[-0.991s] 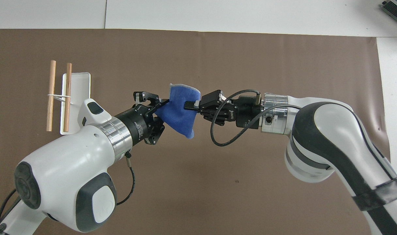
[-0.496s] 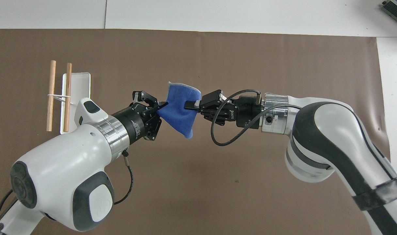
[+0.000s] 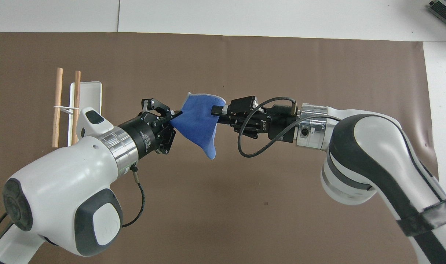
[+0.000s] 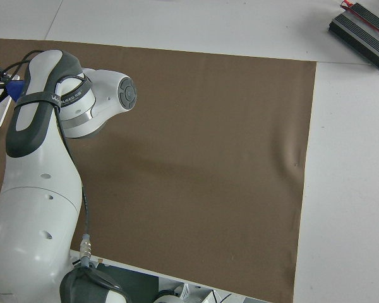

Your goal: Right arm passes towel to left arm to hang

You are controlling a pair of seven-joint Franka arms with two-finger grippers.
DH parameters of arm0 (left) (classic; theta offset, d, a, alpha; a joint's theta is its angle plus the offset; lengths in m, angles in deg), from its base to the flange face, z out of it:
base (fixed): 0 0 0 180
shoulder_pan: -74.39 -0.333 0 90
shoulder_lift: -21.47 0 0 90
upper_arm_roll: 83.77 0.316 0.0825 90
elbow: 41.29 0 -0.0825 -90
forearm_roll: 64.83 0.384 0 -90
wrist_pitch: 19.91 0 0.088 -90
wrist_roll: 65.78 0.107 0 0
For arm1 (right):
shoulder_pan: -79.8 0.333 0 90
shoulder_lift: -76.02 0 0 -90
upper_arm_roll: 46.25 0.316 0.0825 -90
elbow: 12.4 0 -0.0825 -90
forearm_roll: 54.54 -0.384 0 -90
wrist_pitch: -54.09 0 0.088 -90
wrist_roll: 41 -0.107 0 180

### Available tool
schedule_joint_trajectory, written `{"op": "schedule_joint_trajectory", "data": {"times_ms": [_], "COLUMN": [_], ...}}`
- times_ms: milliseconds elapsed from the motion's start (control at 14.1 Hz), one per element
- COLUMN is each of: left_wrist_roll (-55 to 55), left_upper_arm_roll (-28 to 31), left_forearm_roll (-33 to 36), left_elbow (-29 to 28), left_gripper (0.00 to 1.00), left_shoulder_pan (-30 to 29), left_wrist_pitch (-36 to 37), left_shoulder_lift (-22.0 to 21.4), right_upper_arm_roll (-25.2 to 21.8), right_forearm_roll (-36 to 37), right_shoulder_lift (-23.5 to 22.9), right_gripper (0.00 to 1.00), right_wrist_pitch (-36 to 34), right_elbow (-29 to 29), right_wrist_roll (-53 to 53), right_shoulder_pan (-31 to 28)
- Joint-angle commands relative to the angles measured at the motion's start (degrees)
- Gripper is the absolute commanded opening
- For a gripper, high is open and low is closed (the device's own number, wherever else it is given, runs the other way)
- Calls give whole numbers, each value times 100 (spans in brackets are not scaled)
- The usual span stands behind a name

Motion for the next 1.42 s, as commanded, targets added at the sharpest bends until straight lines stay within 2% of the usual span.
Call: {"op": "schedule_joint_trajectory", "data": {"times_ms": [0,212,425,566,708,991,1133,1345], "left_wrist_roll": [73,125,274,755,1144,1594,1699,1795], "left_upper_arm_roll": [-7,-7,-7,-7,-7,-16,-25,-16], "left_forearm_roll": [-128,-101,-75,-75,-75,-75,-66,-66], "left_elbow": [-144,-144,-144,-153,-153,-135,-100,-82], "left_gripper": [0,0,0,0,0,0,0,0], "left_shoulder_pan": [-129,-426,-752,-1137,-1499,-2149,-2570,-2940], "left_wrist_pitch": [-286,-515,-630,-630,-648,-936,-990,-947], "left_shoulder_lift": [-100,-65,5,58,189,558,690,849], "right_upper_arm_roll": [-4,-48,-48,-57,-57,-57,-83,-644], "right_forearm_roll": [729,2239,4390,5929,7039,8561,8819,9283], "right_shoulder_lift": [184,193,202,210,245,254,246,237], "right_gripper": [100,100,100,100,100,100,100,100], "right_wrist_pitch": [307,623,713,643,590,283,-260,-1192], "right_elbow": [56,47,-58,-146,-146,-242,-583,-1269], "right_wrist_roll": [-80,-377,-1079,-1519,-1897,-2408,-2418,-2348], "right_shoulder_pan": [-53,-132,-334,-457,-519,-756,-835,-547]}}
